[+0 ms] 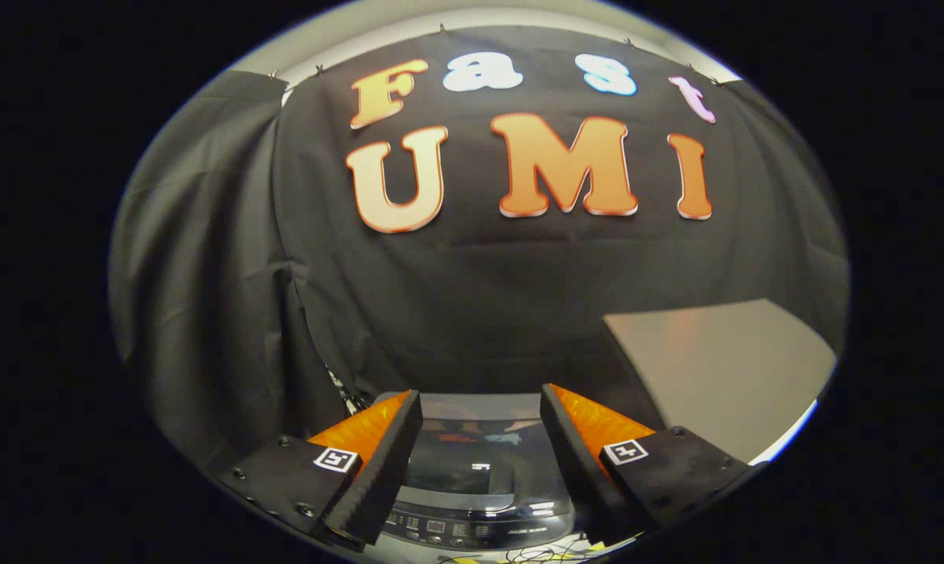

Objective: Put the clothes into the washing machine and then close the washing machine lid.

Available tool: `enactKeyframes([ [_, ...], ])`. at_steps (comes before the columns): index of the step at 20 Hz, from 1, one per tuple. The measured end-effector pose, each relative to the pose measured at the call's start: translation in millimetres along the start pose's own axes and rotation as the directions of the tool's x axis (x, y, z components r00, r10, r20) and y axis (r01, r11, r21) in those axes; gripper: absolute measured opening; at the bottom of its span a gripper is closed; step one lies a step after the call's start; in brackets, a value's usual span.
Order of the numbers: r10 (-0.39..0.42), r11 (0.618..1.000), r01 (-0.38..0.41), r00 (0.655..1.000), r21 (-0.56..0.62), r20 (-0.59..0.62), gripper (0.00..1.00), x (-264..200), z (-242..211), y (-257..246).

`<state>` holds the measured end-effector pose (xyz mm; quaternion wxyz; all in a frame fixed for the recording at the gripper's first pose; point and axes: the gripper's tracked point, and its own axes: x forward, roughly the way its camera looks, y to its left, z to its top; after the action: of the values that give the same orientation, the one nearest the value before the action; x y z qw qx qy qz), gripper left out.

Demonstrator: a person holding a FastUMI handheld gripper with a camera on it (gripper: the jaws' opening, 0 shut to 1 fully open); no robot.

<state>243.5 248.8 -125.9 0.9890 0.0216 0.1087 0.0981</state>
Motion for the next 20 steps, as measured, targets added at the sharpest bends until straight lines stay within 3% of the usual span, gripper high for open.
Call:
enactKeyframes([
  [6,0.029,0.999,-0.025,0.992,-0.041,0.121,0.98,-104,72,-81],
  [11,0.003,0.999,0.007,0.983,-0.053,0.185,0.98,-186,99,-172],
  [16,-0.077,0.994,0.091,0.97,-0.054,0.23,0.98,-225,115,-251],
  [20,-0.111,0.992,0.121,0.962,-0.024,0.251,0.98,-243,123,-280],
])
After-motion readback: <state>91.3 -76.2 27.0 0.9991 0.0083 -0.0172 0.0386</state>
